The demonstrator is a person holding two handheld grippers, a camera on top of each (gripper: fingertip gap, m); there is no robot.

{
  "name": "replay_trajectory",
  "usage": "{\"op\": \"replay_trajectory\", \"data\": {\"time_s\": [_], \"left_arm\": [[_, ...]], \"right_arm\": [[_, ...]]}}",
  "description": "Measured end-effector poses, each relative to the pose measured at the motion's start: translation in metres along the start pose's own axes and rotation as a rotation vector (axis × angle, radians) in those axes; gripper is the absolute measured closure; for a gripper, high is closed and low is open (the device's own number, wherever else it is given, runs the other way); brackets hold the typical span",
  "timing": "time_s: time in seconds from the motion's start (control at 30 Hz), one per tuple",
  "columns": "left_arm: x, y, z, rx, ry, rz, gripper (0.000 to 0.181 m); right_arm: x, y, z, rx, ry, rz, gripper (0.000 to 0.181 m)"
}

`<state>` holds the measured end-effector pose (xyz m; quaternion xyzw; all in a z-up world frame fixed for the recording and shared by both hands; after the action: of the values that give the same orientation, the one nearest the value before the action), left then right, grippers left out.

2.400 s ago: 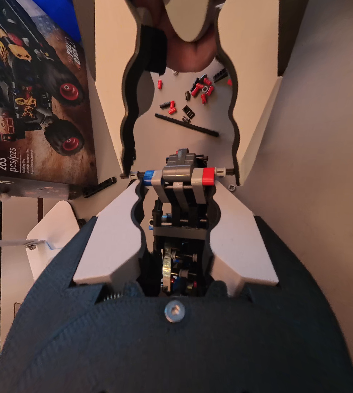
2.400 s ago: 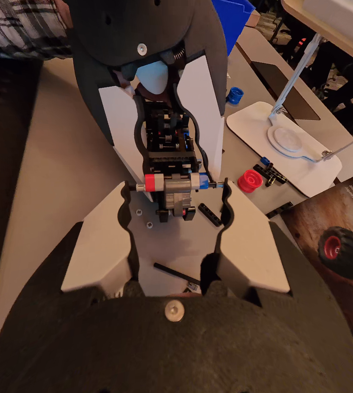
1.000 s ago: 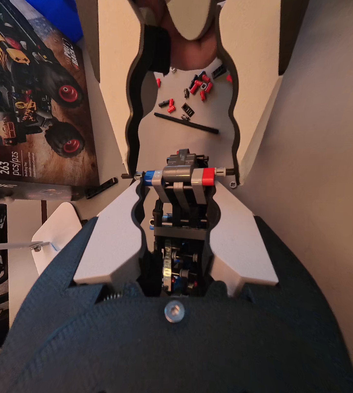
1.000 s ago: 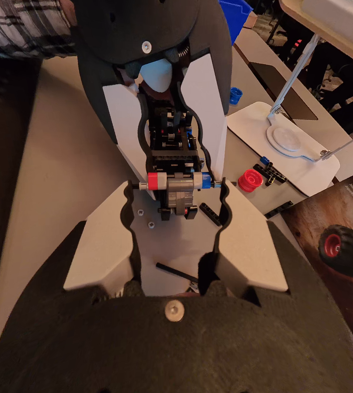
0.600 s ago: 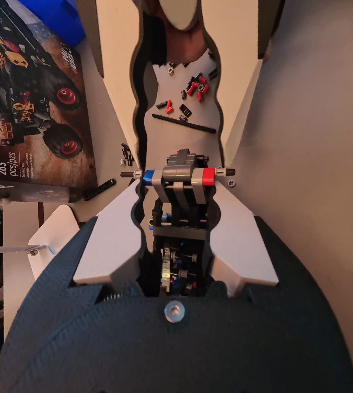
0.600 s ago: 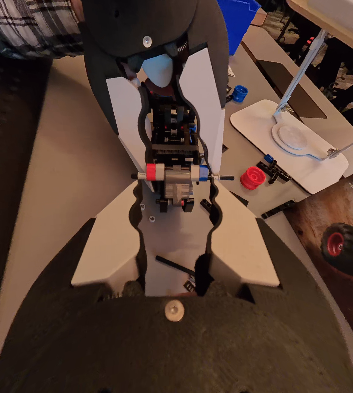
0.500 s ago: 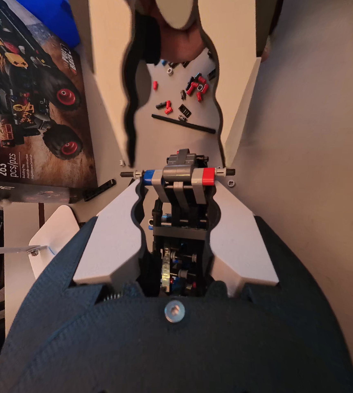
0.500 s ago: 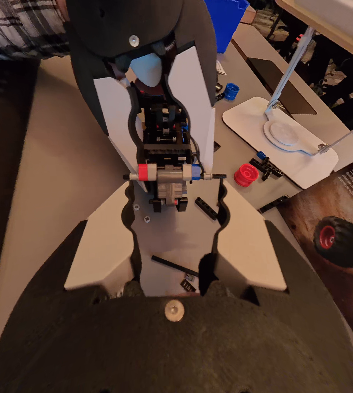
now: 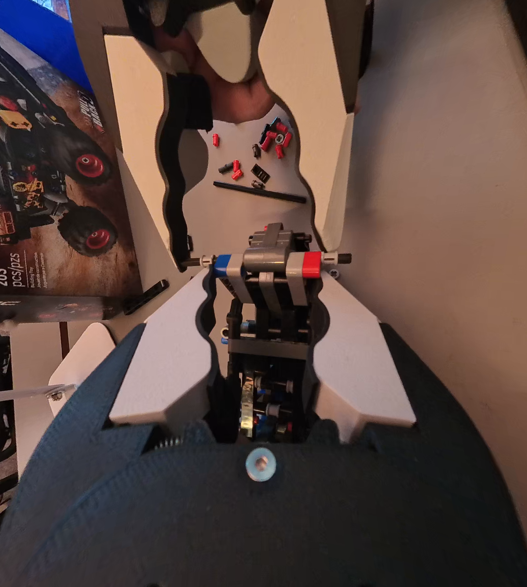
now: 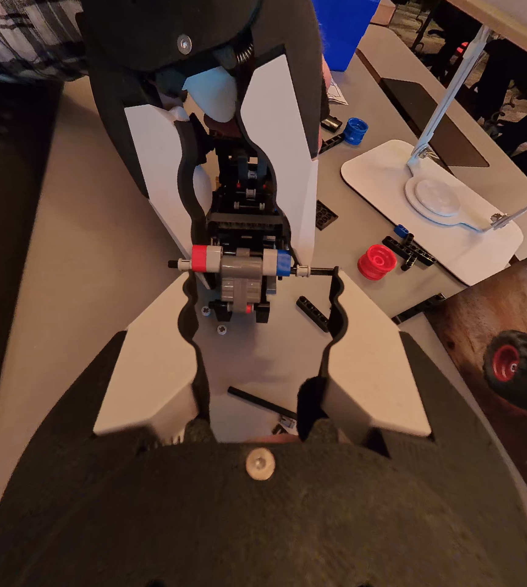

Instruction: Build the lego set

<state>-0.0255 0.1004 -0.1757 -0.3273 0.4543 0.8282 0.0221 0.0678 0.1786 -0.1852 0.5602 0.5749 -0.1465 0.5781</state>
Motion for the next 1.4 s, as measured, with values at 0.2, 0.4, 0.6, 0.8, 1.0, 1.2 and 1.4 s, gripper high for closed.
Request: {"op": "replay_trajectory", "data": {"time_s": [0.2,0.4,0.6,0.8,1.0,1.2,1.4], "left_arm": [[-0.001,-0.001,-0.001,0.012,0.006,0.001,0.125],[0.000,-0.001,-0.001,0.016,0.020,-0.011,0.124],[0.001,0.000,0.000,0.039,0.045,-0.015,0.123],[-0.001,0.002,-0.002,0.086,0.080,-0.015,0.112],[-0.002,0.002,-0.004,0.114,0.095,-0.016,0.110],[-0.003,0.002,-0.006,0.134,0.095,-0.008,0.114],[-0.007,-0.001,-0.008,0.136,0.088,0.013,0.123]], "right_arm": [[0.001,0.001,-0.001,0.030,0.008,0.016,0.118],[0.001,0.002,-0.001,0.014,0.005,0.016,0.112],[0.002,0.003,0.003,-0.047,-0.014,0.010,0.096],[-0.001,-0.003,0.007,-0.076,-0.043,0.015,0.099],[-0.005,-0.003,0.012,-0.111,-0.068,0.018,0.089],[-0.006,-0.004,0.013,-0.122,-0.099,0.035,0.089],[-0.006,-0.004,0.011,-0.120,-0.149,0.048,0.092]]}}
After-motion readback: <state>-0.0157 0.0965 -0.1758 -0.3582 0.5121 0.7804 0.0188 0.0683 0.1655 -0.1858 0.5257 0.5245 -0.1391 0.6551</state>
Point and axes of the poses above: each gripper's, where its closed fingertips meet, y back along the fingers, x out of its underside, z = x × y across the jaws, the point moved 9 cm from there along y, back along the fingers, and after that the axes turned 7 degrees about y, right-handed, at the moved point
